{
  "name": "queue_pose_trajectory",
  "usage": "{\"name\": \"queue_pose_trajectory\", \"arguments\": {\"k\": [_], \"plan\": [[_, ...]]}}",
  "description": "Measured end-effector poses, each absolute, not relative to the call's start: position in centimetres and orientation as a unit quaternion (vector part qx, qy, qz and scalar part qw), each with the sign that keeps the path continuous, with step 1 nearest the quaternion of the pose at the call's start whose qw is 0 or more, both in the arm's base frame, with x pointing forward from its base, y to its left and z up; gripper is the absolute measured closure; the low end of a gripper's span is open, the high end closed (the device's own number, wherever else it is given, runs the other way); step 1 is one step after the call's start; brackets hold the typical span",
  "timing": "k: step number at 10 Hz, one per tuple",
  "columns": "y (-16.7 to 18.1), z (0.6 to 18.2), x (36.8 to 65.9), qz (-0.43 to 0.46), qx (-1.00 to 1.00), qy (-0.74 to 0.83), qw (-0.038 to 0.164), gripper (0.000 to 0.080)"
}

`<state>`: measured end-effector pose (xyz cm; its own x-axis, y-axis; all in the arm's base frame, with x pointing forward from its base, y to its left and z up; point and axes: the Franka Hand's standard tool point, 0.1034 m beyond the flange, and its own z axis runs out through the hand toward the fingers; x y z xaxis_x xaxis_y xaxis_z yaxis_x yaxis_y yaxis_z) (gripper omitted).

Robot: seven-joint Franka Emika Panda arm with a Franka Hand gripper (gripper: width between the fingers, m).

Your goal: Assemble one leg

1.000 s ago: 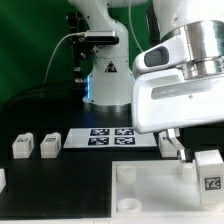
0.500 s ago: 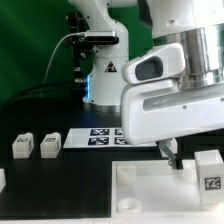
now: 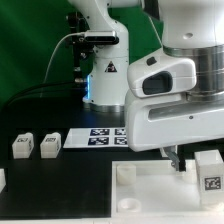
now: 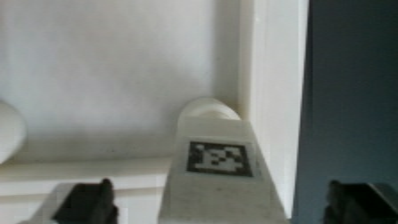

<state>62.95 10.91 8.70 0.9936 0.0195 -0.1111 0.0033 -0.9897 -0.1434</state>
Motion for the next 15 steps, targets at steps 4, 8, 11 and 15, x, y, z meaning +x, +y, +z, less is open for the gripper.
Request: {"name": "queue_pose_trajectory", "arguments": {"k": [4,8,11,15], "plan": [[10.9,8.66,62.93,0.058,-0.996,0.013,0.071,0.0506],[11.26,8.6,63.1,0.059,-0.956,0.281,0.065,0.0506],[11.11,8.5,62.86,0.051,-0.838,0.535,0.092,0.0506],[11.43,8.53,62.81,0.07,-0.726,0.68,0.08,0.0506]]}}
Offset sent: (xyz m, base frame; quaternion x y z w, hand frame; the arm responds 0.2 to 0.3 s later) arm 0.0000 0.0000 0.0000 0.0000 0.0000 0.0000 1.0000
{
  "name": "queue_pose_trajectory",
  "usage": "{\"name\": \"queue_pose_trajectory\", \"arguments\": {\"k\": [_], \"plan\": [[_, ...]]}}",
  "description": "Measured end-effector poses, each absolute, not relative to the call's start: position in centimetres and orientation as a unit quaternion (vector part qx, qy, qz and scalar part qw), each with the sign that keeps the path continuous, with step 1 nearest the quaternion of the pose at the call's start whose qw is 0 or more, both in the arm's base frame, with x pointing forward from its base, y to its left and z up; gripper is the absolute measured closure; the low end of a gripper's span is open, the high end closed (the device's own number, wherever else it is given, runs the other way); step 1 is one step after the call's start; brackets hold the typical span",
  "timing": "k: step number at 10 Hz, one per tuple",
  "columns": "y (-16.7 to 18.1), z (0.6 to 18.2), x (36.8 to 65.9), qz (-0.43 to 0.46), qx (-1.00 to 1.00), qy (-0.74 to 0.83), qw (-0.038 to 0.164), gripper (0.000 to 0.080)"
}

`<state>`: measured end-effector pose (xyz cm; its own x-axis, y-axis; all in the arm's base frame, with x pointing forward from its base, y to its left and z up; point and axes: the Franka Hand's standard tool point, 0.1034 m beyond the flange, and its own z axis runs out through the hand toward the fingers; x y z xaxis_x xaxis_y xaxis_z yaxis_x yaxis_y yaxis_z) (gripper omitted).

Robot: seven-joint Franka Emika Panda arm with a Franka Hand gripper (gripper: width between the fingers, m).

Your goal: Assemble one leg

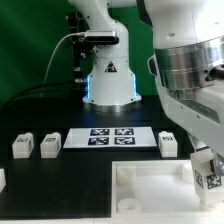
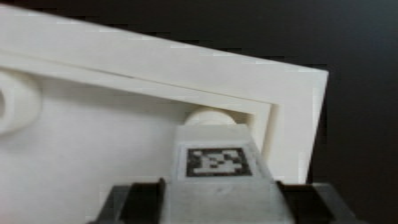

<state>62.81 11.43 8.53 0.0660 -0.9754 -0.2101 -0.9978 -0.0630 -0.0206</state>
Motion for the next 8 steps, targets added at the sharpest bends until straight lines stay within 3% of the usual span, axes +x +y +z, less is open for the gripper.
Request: {"name": "queue_pose_trajectory", "arguments": {"k": [4,5,6,7,8], "plan": [[11.6,8.5,63.0,0.066,-0.68,0.726,0.081,0.0485],[11.6,8.5,63.0,0.066,-0.68,0.726,0.081,0.0297],[11.7,8.5,62.9,0.064,-0.705,0.702,0.08,0.0297],[12.3,8.6,62.5,0.069,-0.741,0.663,0.08,0.0183],[13.1,8.8,61.9,0.08,-0.76,0.64,0.075,0.0156]]}}
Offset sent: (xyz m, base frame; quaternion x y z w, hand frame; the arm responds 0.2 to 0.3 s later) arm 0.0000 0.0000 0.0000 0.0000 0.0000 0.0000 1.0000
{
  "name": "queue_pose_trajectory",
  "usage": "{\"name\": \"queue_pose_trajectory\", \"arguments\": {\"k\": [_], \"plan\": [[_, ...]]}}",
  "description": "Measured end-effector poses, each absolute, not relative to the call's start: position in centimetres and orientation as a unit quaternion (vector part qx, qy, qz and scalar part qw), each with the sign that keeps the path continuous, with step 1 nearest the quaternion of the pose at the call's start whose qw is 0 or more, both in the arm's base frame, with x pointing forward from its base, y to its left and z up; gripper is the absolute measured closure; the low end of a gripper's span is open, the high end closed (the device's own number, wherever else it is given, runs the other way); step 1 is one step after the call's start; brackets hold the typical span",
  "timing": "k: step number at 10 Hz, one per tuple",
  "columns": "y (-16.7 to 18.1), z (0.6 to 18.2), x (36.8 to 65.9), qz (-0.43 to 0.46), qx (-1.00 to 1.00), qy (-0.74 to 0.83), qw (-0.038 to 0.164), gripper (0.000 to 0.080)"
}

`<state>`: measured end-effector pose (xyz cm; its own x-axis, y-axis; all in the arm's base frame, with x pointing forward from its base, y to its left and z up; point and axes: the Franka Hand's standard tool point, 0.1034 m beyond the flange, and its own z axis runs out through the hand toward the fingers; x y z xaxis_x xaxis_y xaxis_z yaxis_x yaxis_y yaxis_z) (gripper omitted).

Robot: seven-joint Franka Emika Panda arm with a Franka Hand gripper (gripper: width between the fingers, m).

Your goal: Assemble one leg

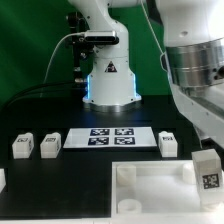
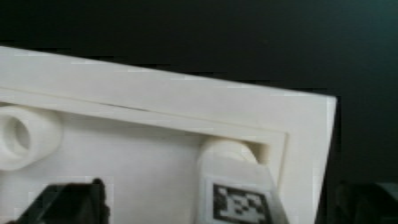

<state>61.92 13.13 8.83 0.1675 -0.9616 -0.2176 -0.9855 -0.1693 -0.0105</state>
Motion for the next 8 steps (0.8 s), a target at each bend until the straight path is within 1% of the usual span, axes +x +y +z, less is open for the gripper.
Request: {"name": "queue_pose_trajectory", "arguments": {"k": [1,5,6,7,8], "plan": [[13.2,8.9,61.8,0.073,-0.821,0.561,0.072,0.0151],[12.8,8.6,61.7,0.055,-0.93,0.355,0.084,0.015],[12.3,8.5,61.9,0.049,-0.947,0.305,0.084,0.015],[11.8,8.5,62.3,0.038,-0.971,0.223,0.081,0.015],[11.9,8.7,62.8,0.028,-0.983,0.165,0.076,0.015]]}}
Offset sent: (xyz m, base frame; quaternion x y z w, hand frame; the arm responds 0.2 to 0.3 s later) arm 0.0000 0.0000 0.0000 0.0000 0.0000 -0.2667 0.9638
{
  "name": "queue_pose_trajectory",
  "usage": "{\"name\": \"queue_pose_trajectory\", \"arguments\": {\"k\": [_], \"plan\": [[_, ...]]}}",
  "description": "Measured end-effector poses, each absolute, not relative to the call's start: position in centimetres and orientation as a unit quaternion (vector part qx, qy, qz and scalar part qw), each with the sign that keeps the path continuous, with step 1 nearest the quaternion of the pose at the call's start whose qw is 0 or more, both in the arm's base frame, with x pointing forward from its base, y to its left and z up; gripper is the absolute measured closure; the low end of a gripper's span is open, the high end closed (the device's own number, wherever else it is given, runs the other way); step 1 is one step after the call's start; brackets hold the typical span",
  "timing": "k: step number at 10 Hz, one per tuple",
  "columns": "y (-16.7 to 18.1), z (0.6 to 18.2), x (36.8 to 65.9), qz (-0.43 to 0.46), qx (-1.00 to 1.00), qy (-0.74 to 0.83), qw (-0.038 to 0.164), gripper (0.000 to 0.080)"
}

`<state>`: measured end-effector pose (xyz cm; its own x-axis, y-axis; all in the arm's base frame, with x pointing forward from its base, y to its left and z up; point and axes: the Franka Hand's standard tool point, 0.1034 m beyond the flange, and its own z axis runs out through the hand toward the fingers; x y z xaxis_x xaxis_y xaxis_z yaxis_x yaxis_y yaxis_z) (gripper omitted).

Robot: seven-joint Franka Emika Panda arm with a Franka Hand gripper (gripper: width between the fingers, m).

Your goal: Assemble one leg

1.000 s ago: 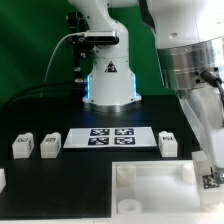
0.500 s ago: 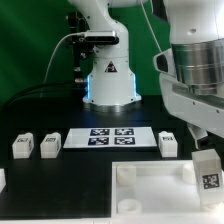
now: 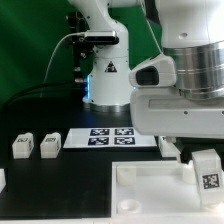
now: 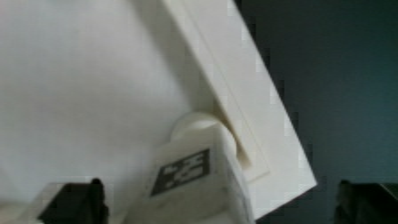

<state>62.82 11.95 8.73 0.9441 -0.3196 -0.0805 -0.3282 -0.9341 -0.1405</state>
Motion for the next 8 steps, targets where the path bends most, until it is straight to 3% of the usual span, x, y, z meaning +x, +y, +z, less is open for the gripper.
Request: {"name": "queue_pose_trajectory", "arguments": {"k": [4,6,7,8], "plan": [[12.13,8.72,63.25,0.022,-0.99,0.119,0.078,0.015],[12.12,8.69,63.24,0.022,-0.99,0.119,0.078,0.0406],[12.09,8.69,63.24,0.022,-0.99,0.119,0.078,0.0406],[11.86,8.7,63.29,0.021,-0.99,0.121,0.077,0.0493]]}}
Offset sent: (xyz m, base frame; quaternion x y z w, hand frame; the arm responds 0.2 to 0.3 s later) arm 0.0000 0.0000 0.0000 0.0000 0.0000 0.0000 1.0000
